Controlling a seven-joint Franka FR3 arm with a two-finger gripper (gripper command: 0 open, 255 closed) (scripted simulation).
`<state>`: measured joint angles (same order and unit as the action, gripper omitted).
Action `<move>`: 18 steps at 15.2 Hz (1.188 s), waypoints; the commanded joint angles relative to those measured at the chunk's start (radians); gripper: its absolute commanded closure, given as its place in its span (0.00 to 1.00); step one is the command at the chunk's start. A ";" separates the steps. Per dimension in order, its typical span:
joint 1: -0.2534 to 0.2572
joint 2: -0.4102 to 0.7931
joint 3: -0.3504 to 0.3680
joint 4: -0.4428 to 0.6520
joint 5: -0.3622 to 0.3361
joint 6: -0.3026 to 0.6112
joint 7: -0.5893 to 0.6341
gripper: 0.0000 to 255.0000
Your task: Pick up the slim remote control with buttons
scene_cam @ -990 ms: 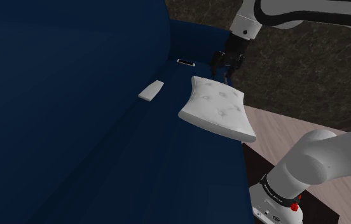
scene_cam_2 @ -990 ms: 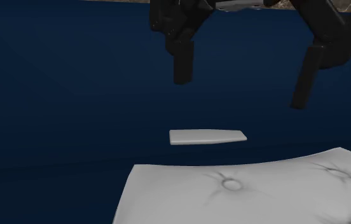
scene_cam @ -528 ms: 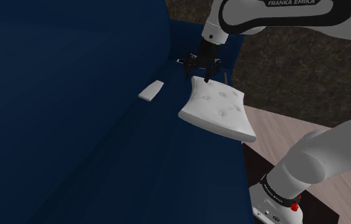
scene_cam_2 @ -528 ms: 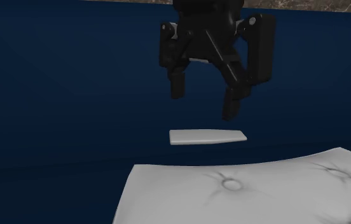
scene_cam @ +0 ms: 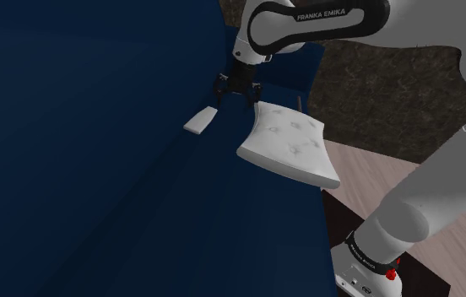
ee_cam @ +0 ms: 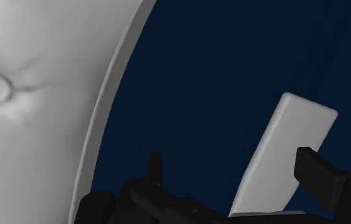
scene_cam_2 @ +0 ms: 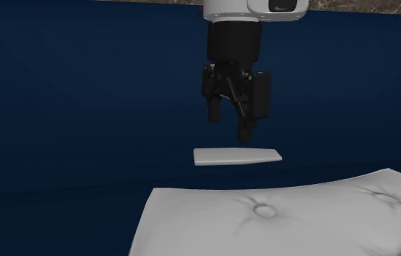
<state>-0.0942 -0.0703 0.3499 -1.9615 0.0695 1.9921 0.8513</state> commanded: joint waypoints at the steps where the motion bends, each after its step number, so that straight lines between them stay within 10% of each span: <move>1: 0.003 0.084 0.013 0.065 -0.032 0.013 0.095 0.00; 10: 0.068 0.472 -0.023 0.447 -0.159 -0.012 0.428 0.00; 18: 0.070 0.502 -0.031 0.386 -0.169 0.078 0.436 0.00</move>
<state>-0.0240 0.4104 0.3220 -1.5568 -0.0972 2.0424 1.2835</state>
